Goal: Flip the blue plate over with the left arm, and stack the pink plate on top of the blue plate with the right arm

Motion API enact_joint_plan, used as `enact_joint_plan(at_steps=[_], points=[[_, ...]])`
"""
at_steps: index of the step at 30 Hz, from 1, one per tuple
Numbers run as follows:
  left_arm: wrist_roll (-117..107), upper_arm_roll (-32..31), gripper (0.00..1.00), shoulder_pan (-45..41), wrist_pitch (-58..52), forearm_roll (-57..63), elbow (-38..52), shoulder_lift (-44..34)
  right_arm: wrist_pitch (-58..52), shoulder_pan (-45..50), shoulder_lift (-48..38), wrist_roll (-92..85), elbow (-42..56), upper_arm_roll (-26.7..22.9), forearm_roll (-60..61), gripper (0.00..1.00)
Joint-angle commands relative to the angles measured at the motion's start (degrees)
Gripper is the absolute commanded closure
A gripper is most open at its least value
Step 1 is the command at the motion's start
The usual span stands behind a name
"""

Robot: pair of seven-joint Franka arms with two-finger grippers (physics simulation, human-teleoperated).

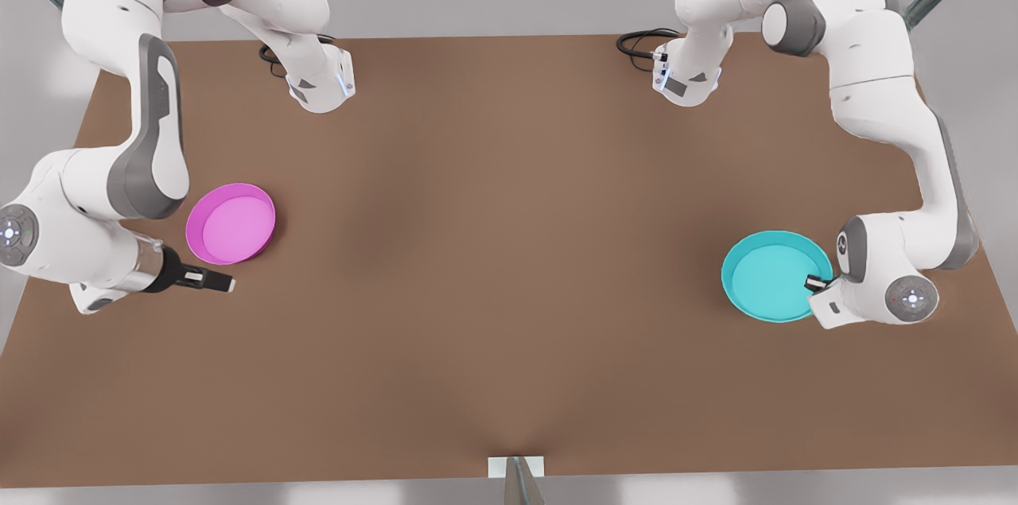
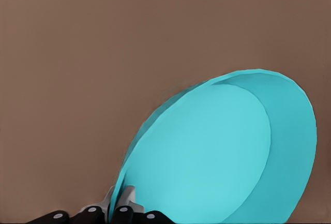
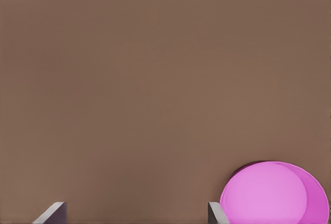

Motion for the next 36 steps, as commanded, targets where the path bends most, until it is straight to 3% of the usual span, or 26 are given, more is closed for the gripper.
enact_joint_plan(at_steps=[1,6,14,28,36], points=[[-0.39,0.07,0.79,-0.30,-1.65,1.39,0.88,0.01,0.00,-0.07,-0.07,-0.09,0.09,0.00,0.06,0.00],[-15.76,0.16,0.79,-12.25,-17.47,12.99,5.01,0.10,0.09,-0.86,0.02,0.09,0.35,0.00,0.06,0.00],[-45.13,0.07,0.79,-32.21,-33.39,26.18,5.01,1.85,0.09,-1.39,0.02,0.00,0.44,-0.09,0.32,0.00],[-66.22,0.07,0.79,-53.12,-41.82,37.78,4.84,10.03,0.09,-1.04,0.02,0.26,0.35,-0.09,-0.03,0.00],[-73.60,0.07,0.79,-60.51,-45.43,44.19,5.54,14.51,0.09,-0.42,0.02,0.26,0.26,0.00,-0.03,0.00]])
